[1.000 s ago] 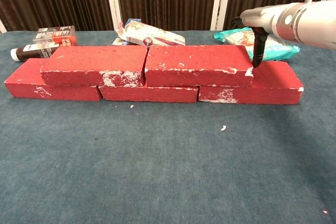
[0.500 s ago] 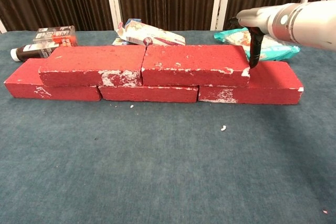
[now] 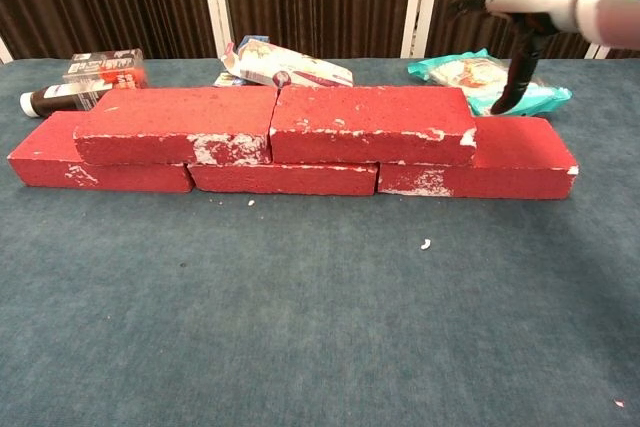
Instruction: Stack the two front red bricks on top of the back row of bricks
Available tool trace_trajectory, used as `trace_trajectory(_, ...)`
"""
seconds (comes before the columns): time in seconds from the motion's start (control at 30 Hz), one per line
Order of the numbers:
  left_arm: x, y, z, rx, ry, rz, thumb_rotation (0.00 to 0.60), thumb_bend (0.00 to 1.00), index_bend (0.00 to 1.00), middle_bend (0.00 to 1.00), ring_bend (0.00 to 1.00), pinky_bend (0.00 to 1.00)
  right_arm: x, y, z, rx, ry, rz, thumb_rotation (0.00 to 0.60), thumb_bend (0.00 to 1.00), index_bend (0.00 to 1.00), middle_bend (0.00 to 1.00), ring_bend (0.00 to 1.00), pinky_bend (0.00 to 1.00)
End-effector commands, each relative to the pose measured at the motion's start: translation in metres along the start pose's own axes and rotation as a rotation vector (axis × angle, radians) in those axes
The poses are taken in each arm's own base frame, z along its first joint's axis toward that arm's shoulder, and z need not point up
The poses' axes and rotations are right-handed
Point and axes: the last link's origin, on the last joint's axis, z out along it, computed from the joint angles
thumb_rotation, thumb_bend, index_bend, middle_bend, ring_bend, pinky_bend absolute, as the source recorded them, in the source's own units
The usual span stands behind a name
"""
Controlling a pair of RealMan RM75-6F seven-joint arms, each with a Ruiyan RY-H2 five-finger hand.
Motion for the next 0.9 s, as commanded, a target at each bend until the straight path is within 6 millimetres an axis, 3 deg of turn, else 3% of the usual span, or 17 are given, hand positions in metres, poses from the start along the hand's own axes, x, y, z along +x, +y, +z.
trace_trajectory(0.03,-0.002,0.000,0.002,0.003,-0.006,0.002,0.600,0.18,0.00,0.00,0.00,0.04,-0.006,0.033,-0.104,0.113,0.206,0.162,0.600,0.03,0.06,0.06,0.00,0.00)
trace_trajectory(0.13,-0.002,0.001,0.003,0.002,-0.001,0.005,0.600,0.18,0.00,0.00,0.00,0.04,-0.031,0.056,-0.142,0.124,0.230,0.168,0.600,0.03,0.06,0.06,0.00,0.00)
trace_trajectory(0.23,-0.001,0.001,0.004,0.000,0.009,0.003,0.600,0.19,0.00,0.00,0.00,0.04,-0.056,0.084,-0.163,0.115,0.297,0.134,0.600,0.03,0.07,0.06,0.00,0.00)
trace_trajectory(0.43,-0.001,0.004,0.004,-0.038,0.031,0.001,0.600,0.20,0.00,0.00,0.00,0.04,-0.098,0.141,-0.179,-0.011,0.364,0.111,0.600,0.05,0.10,0.06,0.00,0.00)
trace_trajectory(0.63,0.002,0.006,0.006,-0.090,0.089,0.001,0.600,0.21,0.00,0.00,0.00,0.03,-0.107,0.165,-0.182,-0.098,0.383,0.129,0.600,0.05,0.10,0.06,0.00,0.00)
trace_trajectory(0.9,0.002,0.005,0.006,-0.107,0.127,-0.004,0.600,0.21,0.00,0.00,0.00,0.03,-0.107,0.174,-0.182,-0.129,0.364,0.153,0.600,0.05,0.10,0.06,0.00,0.00)
